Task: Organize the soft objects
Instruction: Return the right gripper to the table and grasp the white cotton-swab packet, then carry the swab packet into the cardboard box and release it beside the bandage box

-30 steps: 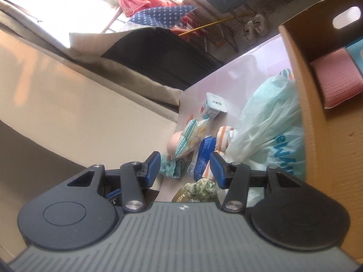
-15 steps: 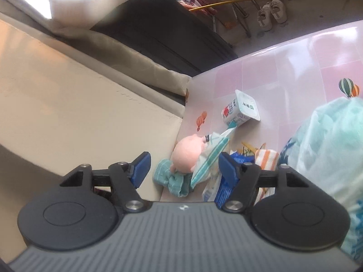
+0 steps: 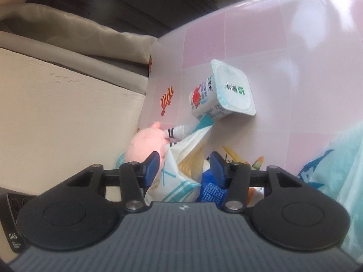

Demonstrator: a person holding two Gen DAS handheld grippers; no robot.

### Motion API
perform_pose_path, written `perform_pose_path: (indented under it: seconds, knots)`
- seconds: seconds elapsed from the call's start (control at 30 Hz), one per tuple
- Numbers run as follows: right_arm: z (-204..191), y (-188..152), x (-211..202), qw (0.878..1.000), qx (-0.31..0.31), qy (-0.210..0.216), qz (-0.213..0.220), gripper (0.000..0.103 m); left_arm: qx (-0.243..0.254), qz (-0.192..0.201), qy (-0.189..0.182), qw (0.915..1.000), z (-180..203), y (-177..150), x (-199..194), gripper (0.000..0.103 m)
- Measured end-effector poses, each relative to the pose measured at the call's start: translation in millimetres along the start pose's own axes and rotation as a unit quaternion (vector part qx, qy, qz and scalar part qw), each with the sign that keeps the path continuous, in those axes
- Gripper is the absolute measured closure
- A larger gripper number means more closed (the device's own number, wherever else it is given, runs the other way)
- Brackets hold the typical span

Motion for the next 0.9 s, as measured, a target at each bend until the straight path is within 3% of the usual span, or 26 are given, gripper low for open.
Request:
perform_pose_path:
  seconds: [0.07,0.27,0.6,0.9]
  knots:
    - [1,-5,2,1.000,0.001,0.012,-0.003,0.074,-0.001,-0.005,-0.007,1.0000,2,-2,6,0.058]
    - [1,-16,-10,0.999,0.004,0.035,0.009,0.084,0.024,-0.003,0.003,0.9997,16,-4,8,0.071]
    - [-6,-32,-69,0.997,0.012,0.066,0.049,0.086,0.080,0.018,-0.014,0.9965,59,-22,-31,0.073]
    - [7,-65,-160,0.989,0.022,0.102,0.104,0.088,0.162,0.020,-0.037,0.9859,131,-62,-59,0.073]
Point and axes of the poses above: each gripper's, at about its wrist camera, not at the fingertips, and x roughly the way its jaws point, z to its right, y to its top, the point moved 8 cm from there along x, roughly the way its jaws point, and after that the axes turned 14 degrees about -y, right-handed, at the moved point
